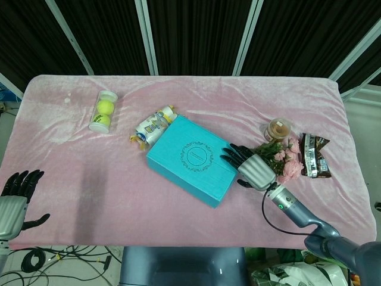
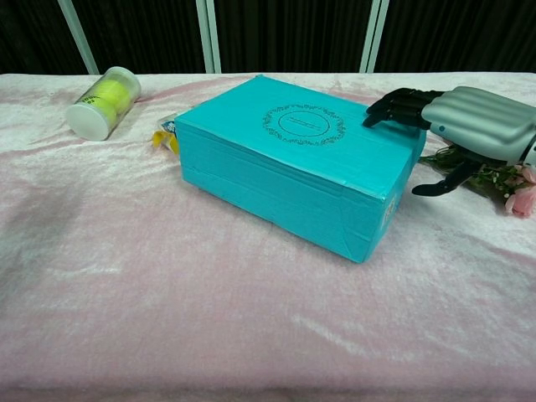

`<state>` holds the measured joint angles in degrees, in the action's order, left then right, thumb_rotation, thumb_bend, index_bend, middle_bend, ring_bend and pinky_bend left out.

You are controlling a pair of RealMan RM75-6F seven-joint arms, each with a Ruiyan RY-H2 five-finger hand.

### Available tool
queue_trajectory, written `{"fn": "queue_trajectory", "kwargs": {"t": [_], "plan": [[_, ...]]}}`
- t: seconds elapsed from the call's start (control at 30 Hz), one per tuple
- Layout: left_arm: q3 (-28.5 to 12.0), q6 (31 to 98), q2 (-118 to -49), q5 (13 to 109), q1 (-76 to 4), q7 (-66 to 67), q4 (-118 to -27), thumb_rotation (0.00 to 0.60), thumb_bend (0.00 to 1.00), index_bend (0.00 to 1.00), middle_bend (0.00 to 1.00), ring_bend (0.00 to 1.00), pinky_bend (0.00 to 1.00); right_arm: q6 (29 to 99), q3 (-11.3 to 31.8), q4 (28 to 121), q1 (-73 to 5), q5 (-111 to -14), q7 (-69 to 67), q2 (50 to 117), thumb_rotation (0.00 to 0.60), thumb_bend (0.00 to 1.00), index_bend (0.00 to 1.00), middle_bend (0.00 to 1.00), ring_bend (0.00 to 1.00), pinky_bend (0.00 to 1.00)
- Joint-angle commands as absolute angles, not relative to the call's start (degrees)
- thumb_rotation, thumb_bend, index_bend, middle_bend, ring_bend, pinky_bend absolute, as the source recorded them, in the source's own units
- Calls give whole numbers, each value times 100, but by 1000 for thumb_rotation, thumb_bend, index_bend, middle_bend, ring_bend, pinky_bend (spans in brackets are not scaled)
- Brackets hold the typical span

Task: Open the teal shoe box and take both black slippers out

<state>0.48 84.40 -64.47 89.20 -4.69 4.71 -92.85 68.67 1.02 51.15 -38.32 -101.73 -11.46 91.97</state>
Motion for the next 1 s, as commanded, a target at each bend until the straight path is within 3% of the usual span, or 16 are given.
{"fn": "queue_trajectory", "kwargs": {"t": [0.03, 0.43, 0.7, 1.0], "plan": [[54, 8437, -6452, 8913, -464, 463, -9273, 600, 0, 8, 83, 6, 0, 6851, 70, 5043, -3872, -10164, -1183, 9242, 600, 154, 201, 107, 19, 174], [69, 8473, -6483, 8887, -420, 396, -9199, 600, 0, 8, 83, 5, 0, 7192, -7, 4749, -3902, -10120, -1901, 9470, 600, 581, 365, 244, 183, 254], [76, 8481, -6513, 8891, -410, 365, -9161, 600, 0, 8, 83, 5, 0, 7256, -9, 4905, -3872, -9957, -2405, 9393, 600, 677, 377, 250, 197, 261], [83, 8505, -6494, 8906, -395, 390, -9203, 600, 0, 8, 83, 5, 0, 6979, 12, 5485, -3880, -9659, -2980, 9085, 600, 713, 378, 248, 197, 261]]}}
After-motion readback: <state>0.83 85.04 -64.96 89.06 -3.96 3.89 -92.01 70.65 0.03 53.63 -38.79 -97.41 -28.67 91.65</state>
